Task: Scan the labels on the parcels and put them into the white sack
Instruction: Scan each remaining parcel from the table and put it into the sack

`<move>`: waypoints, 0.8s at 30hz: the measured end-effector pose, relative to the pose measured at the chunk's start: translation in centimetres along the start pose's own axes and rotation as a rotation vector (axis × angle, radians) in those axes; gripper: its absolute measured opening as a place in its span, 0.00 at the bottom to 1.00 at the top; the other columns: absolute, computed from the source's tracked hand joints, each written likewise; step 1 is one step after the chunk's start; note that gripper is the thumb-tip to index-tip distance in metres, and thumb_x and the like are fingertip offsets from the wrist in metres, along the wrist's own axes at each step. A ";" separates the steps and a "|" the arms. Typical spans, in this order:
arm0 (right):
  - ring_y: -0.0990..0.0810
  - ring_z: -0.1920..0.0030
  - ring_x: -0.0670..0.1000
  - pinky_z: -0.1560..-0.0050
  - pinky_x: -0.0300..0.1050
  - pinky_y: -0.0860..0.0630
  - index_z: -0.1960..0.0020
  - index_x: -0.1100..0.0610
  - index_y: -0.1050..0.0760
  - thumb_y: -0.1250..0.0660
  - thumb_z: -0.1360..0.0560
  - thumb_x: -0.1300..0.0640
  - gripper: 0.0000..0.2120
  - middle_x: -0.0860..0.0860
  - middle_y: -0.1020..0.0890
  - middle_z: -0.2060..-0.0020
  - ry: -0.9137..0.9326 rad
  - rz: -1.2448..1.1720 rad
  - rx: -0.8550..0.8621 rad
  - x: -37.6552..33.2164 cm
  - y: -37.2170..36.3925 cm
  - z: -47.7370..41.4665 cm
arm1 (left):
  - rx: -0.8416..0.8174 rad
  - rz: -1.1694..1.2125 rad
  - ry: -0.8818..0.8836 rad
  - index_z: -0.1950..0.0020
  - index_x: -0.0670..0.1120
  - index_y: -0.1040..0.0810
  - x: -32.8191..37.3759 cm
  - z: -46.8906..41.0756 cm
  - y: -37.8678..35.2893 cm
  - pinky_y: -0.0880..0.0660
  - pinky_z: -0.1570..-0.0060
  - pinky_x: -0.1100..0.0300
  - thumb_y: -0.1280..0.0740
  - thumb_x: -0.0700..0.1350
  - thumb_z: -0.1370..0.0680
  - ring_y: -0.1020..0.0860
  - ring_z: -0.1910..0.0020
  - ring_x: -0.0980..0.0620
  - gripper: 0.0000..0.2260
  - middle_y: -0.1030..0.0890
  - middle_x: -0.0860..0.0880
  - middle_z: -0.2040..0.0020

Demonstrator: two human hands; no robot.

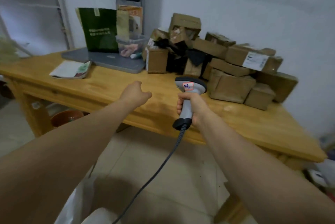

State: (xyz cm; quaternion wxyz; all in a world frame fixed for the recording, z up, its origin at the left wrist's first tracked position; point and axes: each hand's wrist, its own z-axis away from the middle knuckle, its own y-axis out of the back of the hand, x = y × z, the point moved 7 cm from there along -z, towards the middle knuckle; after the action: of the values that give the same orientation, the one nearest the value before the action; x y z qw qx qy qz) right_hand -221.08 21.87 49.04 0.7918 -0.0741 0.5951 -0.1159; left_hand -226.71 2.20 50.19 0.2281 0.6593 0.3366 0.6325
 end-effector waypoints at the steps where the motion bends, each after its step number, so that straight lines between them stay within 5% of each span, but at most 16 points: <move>1: 0.29 0.76 0.49 0.76 0.39 0.29 0.58 0.60 0.30 0.36 0.22 0.63 0.07 0.52 0.27 0.73 0.019 -0.015 0.034 -1.1 1.8 -0.2 | -0.027 -0.008 -0.048 0.23 0.43 0.41 1.9 -0.3 -1.1 0.29 0.41 0.53 0.33 0.53 0.23 0.30 0.32 0.43 0.32 0.32 0.42 0.27; 6: 0.28 0.76 0.50 0.75 0.40 0.30 0.58 0.62 0.30 0.35 0.24 0.64 0.05 0.54 0.27 0.71 0.077 -0.067 0.253 -5.1 10.6 -0.8 | -0.124 -0.040 -0.271 0.24 0.47 0.39 11.5 -1.3 -6.6 0.28 0.47 0.56 0.34 0.51 0.22 0.27 0.36 0.44 0.29 0.30 0.44 0.29; 9: 0.29 0.80 0.48 0.76 0.41 0.30 0.63 0.61 0.29 0.36 0.23 0.65 0.10 0.52 0.27 0.79 0.097 -0.095 0.321 -6.5 14.3 -1.2 | -0.131 -0.113 -0.378 0.24 0.48 0.38 16.8 -1.8 -9.3 0.30 0.49 0.58 0.35 0.50 0.21 0.28 0.35 0.46 0.27 0.31 0.47 0.28; 16: 0.26 0.77 0.49 0.75 0.42 0.28 0.61 0.62 0.27 0.31 0.27 0.64 0.06 0.53 0.24 0.74 0.240 -0.257 0.515 -9.7 21.6 -2.5 | -0.066 -0.205 -0.689 0.29 0.46 0.31 29.0 -3.0 -14.1 0.27 0.41 0.53 0.35 0.46 0.21 0.27 0.36 0.44 0.21 0.26 0.45 0.34; 24: 0.26 0.81 0.47 0.78 0.38 0.27 0.65 0.62 0.27 0.32 0.27 0.66 0.09 0.51 0.24 0.80 0.320 -0.354 0.581 -12.6 28.9 -1.7 | 0.033 -0.450 -0.954 0.24 0.41 0.43 39.8 -2.8 -21.6 0.37 0.31 0.51 0.28 0.46 0.26 0.38 0.28 0.43 0.36 0.36 0.42 0.27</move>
State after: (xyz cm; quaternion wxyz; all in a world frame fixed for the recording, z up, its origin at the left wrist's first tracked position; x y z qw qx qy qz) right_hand -223.26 53.16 52.88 0.6445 0.0710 0.6316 -0.4251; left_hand -233.91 45.44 61.83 0.4754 0.7889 0.3386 0.1922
